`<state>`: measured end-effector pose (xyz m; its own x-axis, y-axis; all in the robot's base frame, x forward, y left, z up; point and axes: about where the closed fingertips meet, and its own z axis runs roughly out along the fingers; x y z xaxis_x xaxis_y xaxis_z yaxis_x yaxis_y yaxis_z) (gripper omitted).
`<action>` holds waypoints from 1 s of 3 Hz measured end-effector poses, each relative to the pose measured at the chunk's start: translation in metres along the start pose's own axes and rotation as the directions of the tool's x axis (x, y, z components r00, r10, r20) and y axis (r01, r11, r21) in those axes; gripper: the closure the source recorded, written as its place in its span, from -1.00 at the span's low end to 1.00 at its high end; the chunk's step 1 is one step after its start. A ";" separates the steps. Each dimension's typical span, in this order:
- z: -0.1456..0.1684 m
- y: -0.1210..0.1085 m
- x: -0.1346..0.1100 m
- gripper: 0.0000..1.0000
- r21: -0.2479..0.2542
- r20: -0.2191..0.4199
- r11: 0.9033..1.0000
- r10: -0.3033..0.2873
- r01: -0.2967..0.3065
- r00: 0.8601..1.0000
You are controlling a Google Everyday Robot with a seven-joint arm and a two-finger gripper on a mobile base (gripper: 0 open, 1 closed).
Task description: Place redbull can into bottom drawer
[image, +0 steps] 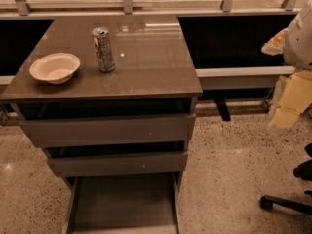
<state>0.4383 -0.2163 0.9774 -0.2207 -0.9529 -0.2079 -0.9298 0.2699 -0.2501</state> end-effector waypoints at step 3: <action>0.004 -0.086 -0.075 -1.00 0.122 0.154 0.984 -0.150 0.132 0.977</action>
Offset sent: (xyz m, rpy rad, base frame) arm 0.1011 0.0480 0.0374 0.0672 -0.1937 0.1642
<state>0.5365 -0.1676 1.0105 -0.0307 -0.9499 -0.3110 -0.9080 0.1566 -0.3886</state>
